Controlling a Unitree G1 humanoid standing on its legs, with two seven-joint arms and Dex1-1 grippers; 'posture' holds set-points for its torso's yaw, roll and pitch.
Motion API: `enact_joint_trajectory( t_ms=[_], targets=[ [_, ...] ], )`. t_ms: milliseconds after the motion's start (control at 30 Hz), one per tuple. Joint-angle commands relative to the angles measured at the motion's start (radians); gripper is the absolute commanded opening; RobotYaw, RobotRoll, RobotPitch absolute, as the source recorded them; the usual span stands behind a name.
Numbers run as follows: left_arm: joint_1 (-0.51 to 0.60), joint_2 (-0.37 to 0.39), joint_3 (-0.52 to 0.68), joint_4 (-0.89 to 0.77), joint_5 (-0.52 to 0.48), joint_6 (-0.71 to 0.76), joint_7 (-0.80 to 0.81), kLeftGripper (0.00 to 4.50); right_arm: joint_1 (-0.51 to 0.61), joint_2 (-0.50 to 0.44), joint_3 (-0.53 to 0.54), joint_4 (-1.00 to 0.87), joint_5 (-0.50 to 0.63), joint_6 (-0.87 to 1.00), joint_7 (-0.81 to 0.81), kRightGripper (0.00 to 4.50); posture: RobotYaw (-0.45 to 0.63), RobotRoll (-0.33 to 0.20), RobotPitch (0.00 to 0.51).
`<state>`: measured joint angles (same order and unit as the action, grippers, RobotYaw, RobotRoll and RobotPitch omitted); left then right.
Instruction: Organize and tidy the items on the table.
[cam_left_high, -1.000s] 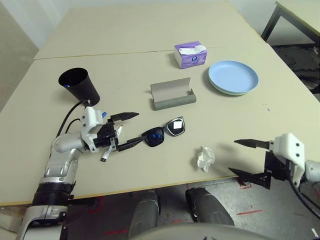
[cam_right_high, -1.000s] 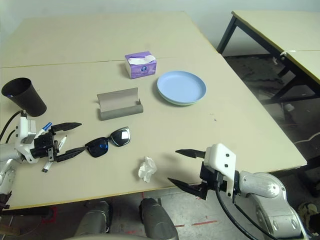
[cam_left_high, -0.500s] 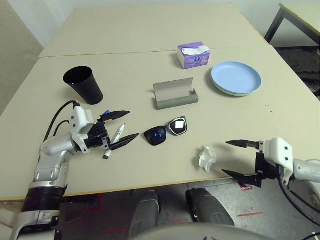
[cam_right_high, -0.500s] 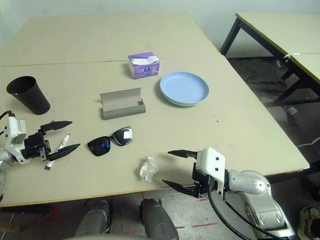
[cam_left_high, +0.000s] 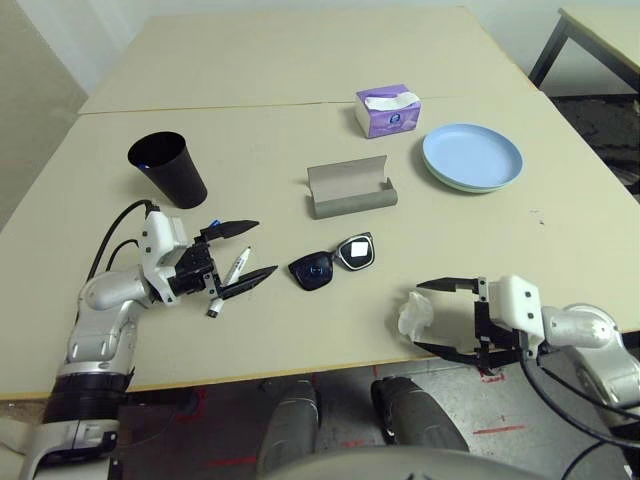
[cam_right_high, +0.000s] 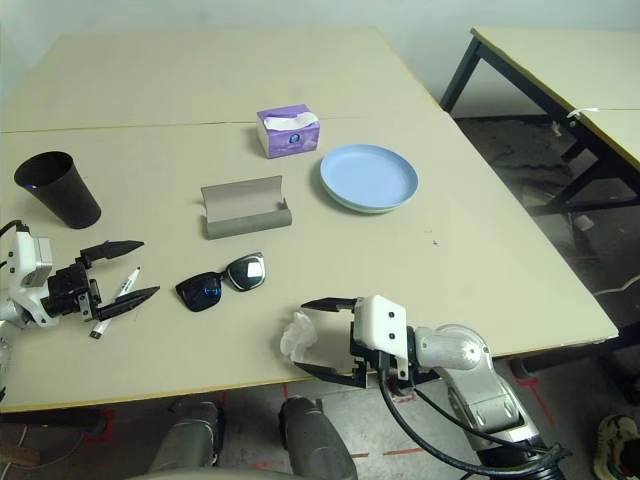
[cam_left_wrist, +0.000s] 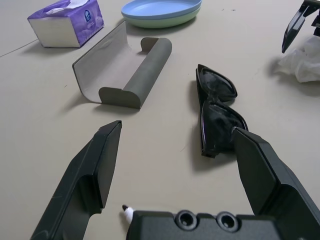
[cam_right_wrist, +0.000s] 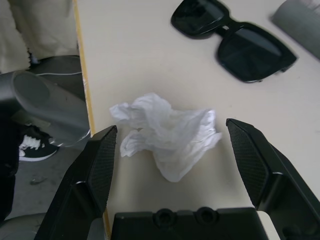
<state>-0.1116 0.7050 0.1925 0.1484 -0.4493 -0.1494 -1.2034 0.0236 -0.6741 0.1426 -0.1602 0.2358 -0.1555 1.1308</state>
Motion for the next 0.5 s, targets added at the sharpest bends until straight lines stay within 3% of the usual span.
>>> enact_joint_trajectory(
  t_ms=[33, 100, 167, 333, 500],
  targets=[
    [0.023, 0.009, 0.014, -0.027, -0.011, 0.014, -0.001, 4.5, -0.004, 0.001, 0.027, 0.015, -0.016, -0.009, 0.005, 4.45, -0.09, 0.0, 0.142],
    [0.028, 0.009, 0.016, -0.037, -0.012, 0.017, 0.004, 4.5, -0.004, -0.003, 0.034, 0.02, -0.019, -0.01, 0.01, 4.45, -0.08, 0.0, 0.143],
    [0.032, 0.007, 0.017, -0.048, -0.012, 0.021, 0.009, 4.5, -0.004, -0.004, 0.035, 0.026, -0.017, -0.007, 0.01, 4.05, -0.08, 0.0, 0.14],
    [0.04, 0.009, 0.017, -0.062, -0.019, 0.025, 0.015, 4.5, -0.019, 0.002, 0.032, 0.041, -0.003, 0.021, -0.002, 2.29, -0.07, 0.0, 0.132],
    [0.065, 0.05, -0.005, -0.062, -0.04, 0.047, -0.08, 4.5, -0.022, -0.002, 0.032, 0.039, -0.004, 0.039, -0.008, 0.48, -0.06, 0.0, 0.136]
  ],
)
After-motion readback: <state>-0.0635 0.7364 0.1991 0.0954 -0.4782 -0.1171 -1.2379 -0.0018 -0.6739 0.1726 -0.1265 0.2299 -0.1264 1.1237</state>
